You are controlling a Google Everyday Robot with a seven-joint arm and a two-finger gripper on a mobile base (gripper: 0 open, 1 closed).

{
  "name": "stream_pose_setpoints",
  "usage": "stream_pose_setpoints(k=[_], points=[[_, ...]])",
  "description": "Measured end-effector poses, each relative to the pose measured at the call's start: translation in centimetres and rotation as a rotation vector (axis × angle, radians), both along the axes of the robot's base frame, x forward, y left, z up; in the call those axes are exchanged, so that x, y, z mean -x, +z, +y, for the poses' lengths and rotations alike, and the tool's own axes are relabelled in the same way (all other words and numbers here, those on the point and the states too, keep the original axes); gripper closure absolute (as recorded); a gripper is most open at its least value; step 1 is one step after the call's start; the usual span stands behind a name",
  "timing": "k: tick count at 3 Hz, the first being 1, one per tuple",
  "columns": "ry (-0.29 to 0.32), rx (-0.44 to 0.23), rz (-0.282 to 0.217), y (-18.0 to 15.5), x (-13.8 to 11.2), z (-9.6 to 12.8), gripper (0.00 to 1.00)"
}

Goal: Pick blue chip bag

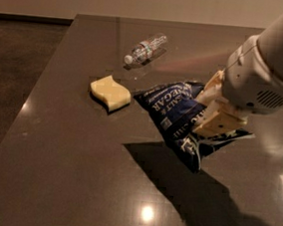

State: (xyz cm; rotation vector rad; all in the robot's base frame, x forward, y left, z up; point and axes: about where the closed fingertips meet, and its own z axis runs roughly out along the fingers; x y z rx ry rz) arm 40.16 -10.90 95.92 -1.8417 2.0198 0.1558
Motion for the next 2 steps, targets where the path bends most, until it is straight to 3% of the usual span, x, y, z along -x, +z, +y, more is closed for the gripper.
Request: stream_pose_setpoints(k=[1, 2], points=[[0.021, -0.006, -0.044, 4.65, 0.52, -0.58, 1.0], [0.022, -0.006, -0.047, 4.81, 0.58, -0.56, 1.0]])
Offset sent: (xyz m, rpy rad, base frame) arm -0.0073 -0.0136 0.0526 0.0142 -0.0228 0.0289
